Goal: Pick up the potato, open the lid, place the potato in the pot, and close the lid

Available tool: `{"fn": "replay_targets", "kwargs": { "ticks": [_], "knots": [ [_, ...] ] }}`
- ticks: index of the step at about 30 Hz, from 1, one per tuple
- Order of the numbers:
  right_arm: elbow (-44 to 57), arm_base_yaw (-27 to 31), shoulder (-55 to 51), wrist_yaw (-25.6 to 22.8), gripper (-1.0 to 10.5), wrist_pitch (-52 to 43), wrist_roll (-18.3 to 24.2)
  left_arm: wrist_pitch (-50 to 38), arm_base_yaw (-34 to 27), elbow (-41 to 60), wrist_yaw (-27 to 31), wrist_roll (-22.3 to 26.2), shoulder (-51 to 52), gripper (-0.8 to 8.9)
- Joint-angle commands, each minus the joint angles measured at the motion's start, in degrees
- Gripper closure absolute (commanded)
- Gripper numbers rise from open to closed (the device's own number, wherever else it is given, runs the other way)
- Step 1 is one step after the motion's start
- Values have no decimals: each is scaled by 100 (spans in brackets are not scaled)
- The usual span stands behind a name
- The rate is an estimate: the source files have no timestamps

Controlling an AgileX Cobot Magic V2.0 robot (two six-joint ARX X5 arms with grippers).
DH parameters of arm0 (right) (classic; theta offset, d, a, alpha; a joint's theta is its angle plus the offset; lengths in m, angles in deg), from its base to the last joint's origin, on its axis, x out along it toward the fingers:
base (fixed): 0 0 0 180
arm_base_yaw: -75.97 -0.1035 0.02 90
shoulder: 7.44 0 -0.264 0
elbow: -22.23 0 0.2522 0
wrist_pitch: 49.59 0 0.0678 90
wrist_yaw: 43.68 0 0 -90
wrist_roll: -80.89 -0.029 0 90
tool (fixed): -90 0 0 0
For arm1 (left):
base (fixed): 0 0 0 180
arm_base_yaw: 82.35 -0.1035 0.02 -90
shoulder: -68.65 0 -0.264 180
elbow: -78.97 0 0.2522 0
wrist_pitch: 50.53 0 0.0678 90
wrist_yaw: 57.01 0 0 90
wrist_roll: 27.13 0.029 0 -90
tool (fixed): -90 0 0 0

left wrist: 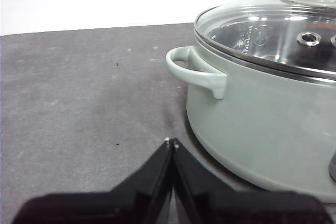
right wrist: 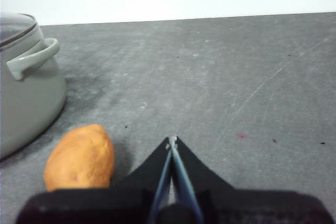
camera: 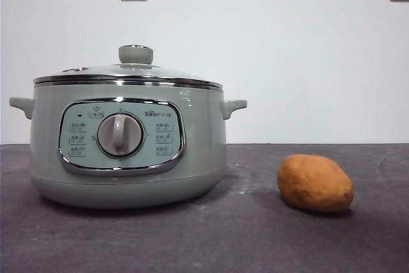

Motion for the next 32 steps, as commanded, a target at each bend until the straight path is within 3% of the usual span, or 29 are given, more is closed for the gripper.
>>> {"fn": "replay_targets", "kwargs": {
  "ticks": [1,5,8,19,25,32],
  "knots": [
    [96,-9,-15,22,946,-33,-787,-2,-13,81,-57,-339,15,817],
    [96,-9,-15,17,946,-33,-2096,-22,-11,81,-383,-1687,17,817],
    [96,-7,-15,-2,946,-33,-2562,-39,-7,81,-562,-2450,15,817],
    [-74,-7,63,15,957,166,-2577,-310,-9,-50,-756,-2623,15,819],
    [-636,-7,603,22,957,363,-2505,264,-9,-767,-737,-2566,-116,820],
    [-1681,-7,1646,24,956,365,-1797,457,-9,-1755,-789,-2216,-822,820]
  ]
}}
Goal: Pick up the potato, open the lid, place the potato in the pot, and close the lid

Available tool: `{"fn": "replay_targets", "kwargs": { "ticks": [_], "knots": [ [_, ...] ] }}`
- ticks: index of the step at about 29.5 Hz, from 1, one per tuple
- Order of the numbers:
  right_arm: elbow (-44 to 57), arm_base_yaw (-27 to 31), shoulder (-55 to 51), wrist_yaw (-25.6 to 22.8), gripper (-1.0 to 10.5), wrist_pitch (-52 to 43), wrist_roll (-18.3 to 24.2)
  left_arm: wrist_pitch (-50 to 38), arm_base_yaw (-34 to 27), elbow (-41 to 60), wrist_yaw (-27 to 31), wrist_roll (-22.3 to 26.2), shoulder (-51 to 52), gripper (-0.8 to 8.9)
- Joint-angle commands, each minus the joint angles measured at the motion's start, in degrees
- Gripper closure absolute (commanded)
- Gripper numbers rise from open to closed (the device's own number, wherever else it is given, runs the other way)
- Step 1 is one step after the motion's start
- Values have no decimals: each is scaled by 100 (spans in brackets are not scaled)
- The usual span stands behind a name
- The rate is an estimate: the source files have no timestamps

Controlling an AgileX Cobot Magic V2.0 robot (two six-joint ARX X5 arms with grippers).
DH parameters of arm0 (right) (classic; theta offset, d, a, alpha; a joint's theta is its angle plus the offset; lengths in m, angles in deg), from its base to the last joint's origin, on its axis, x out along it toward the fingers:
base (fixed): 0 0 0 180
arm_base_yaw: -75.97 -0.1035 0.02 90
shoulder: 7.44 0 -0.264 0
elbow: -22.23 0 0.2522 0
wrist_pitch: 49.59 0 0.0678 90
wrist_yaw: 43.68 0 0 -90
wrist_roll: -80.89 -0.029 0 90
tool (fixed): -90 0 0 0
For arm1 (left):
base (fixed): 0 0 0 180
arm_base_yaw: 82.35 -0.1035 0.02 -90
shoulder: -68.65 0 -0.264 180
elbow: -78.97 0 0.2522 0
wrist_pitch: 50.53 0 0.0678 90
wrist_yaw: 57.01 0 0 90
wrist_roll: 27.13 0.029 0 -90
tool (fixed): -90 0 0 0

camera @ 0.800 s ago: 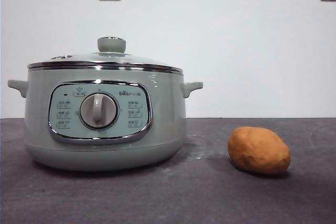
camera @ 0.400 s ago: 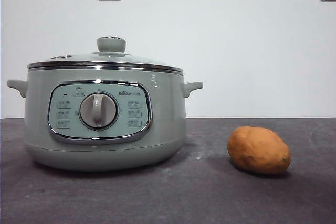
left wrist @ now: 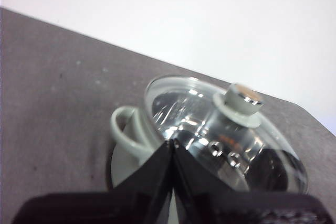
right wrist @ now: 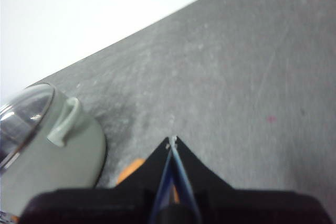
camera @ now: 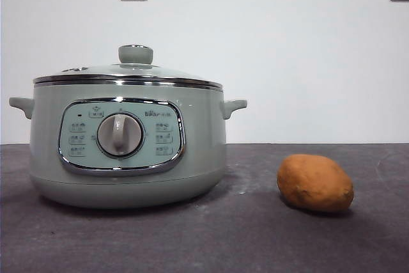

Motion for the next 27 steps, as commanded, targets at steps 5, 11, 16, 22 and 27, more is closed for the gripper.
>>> {"fn": "replay_targets", "kwargs": {
  "ticks": [5,11,16,22,27],
  "knots": [
    [-1106,-7,1113,284,955,94,595,170,-9,-938,-354,409,-973,820],
    [-2006,-9,2273,1261,947,573,966,577,-9,-1790,-1032,833,-2135,817],
    [-2524,-9,3147,2162,943,1008,1462,758,-7,-2262,-1744,927,-2997,813],
    [-2605,-9,3657,2365,605,1014,1550,721,-2,-2430,-2568,920,-3624,753],
    [-2623,-31,3773,2337,379,1010,1532,691,-2,-2441,-2568,903,-3746,616]
  ]
}}
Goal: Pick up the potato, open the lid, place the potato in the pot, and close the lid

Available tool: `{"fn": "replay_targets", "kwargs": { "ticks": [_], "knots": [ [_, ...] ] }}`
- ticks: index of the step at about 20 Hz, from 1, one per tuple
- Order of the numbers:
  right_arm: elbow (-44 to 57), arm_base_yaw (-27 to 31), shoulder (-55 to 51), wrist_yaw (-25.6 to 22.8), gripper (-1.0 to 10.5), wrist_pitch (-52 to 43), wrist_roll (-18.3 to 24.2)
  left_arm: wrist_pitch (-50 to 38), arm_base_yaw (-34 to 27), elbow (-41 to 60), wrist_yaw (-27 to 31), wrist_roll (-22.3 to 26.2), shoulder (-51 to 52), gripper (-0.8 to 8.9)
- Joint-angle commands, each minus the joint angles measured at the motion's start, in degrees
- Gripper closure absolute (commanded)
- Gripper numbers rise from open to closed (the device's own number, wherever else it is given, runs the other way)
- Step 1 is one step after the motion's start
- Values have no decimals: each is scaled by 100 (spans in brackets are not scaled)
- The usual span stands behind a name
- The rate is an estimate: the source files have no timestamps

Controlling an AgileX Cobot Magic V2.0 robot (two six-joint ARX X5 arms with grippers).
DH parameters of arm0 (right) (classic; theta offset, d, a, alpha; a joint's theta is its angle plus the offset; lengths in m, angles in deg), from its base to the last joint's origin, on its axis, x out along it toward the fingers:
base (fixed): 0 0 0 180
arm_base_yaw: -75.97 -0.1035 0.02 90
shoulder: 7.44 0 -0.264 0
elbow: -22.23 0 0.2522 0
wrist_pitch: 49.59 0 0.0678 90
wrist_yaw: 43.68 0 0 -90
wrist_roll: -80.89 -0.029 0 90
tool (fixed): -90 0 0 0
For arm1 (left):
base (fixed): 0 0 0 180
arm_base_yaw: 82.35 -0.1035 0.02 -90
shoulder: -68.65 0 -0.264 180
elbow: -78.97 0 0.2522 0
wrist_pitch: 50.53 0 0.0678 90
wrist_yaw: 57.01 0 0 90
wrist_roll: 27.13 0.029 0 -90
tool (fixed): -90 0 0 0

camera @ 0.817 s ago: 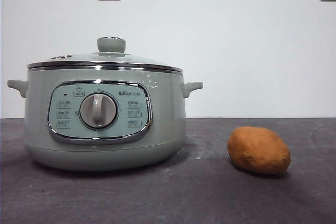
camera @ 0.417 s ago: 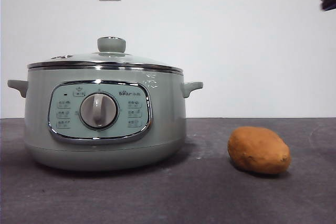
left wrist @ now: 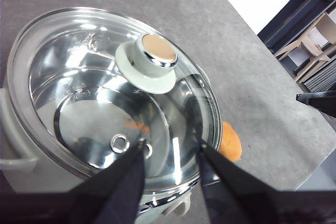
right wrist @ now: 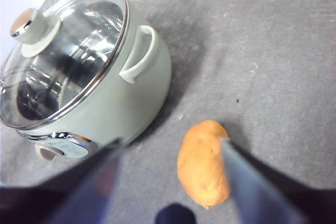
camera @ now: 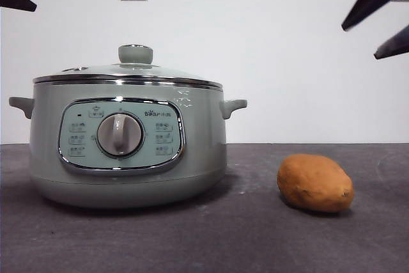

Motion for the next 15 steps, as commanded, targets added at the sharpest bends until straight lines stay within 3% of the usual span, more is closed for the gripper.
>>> {"fn": "replay_targets", "kwargs": {
  "ticks": [1,11,15],
  "knots": [
    [-55,-87,59,-76,379,-31,39,-44,-2,-63,-24,81,7,616],
    [-970,-1996,1906,-2815,380,455,59,-131,-2,-136,-11,81,7,621],
    [-1010,-2153,2935,-2983,381,201,46,-125,0,-136,-13,81,7,621]
  ]
}}
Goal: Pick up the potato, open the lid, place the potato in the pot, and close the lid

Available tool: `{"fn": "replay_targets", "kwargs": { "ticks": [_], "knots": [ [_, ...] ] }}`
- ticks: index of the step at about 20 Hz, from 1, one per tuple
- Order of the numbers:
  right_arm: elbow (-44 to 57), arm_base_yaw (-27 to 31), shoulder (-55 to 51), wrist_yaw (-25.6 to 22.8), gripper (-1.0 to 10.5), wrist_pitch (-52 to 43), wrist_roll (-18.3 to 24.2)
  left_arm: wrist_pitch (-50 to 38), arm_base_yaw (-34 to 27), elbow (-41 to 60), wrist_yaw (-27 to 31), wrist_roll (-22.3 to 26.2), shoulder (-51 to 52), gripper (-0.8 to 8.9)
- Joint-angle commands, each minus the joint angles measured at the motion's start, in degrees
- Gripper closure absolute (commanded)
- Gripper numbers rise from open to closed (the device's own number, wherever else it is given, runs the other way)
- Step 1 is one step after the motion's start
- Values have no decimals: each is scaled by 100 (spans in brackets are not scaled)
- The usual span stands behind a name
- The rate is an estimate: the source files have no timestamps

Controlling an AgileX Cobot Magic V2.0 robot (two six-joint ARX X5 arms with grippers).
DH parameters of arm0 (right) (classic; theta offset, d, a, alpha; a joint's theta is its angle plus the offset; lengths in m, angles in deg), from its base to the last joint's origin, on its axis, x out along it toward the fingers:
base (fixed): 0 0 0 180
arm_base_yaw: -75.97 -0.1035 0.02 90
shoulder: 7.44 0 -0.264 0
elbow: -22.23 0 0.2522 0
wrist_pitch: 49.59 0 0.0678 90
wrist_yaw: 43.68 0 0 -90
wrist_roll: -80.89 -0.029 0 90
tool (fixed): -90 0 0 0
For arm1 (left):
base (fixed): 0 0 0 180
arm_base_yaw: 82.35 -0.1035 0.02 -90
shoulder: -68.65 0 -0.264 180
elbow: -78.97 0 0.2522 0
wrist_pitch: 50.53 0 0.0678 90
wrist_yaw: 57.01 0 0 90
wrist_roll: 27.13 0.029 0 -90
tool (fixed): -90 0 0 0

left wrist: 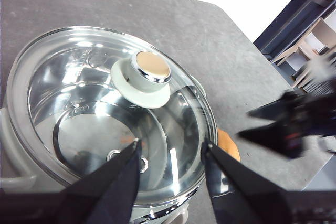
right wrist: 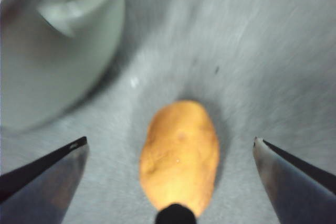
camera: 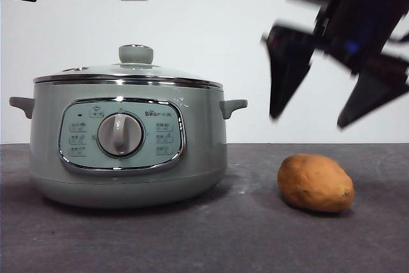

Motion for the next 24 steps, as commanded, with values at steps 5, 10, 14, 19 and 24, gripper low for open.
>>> {"fn": "replay_targets", "kwargs": {
  "ticks": [5,10,14,19,24],
  "knots": [
    [2,-11,1292,-28,385,-426,15,-26,-2,-9,-13,68,7,621],
    [2,-9,1473,-31,870,-435,-90,-24,-2,-9,-11,68,7,621],
    [0,-9,1338,-2,958,-319,-85,-24,-2,-9,-4,68,7,621],
    [-9,0,365,-4,958,476,-83,-205,-2,-9,17,92,-33,620],
    [-9,0,-734,-9,958,901,-85,-374,153,-533,317,258,-579,510]
  ]
}}
